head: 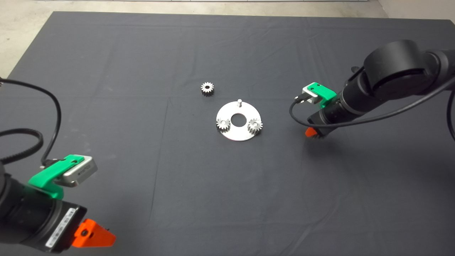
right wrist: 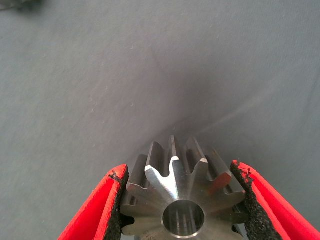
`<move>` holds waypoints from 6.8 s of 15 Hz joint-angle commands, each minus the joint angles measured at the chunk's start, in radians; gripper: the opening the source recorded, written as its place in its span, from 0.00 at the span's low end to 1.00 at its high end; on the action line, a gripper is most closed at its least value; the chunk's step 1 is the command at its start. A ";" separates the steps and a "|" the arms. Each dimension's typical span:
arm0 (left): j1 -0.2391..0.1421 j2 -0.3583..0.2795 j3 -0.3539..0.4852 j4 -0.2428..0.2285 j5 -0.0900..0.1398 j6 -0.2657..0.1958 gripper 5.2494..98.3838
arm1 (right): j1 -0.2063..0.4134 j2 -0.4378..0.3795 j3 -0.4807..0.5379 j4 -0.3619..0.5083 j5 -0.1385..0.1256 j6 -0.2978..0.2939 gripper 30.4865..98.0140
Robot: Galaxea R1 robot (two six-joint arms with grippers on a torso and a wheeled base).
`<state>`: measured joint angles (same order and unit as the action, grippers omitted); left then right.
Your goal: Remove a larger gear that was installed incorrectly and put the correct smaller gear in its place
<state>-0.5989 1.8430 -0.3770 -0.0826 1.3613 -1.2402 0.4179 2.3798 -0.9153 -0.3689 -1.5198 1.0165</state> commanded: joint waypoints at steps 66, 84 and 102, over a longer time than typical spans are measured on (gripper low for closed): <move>-0.012 0.631 -0.617 0.145 -0.137 0.188 1.00 | 0.369 -0.158 0.268 0.501 -0.108 0.194 0.78; 0.160 0.854 -1.060 0.633 -0.152 0.184 1.00 | 0.432 -0.139 0.304 0.544 -0.103 0.201 0.93; 0.191 0.953 -1.377 0.647 -0.260 0.257 1.00 | 0.432 -0.142 0.299 0.542 -0.103 0.203 0.93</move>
<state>-0.4021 2.8076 -1.7069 0.5517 1.1021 -0.9934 0.8287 2.2383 -0.6170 0.1366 -1.5311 1.2117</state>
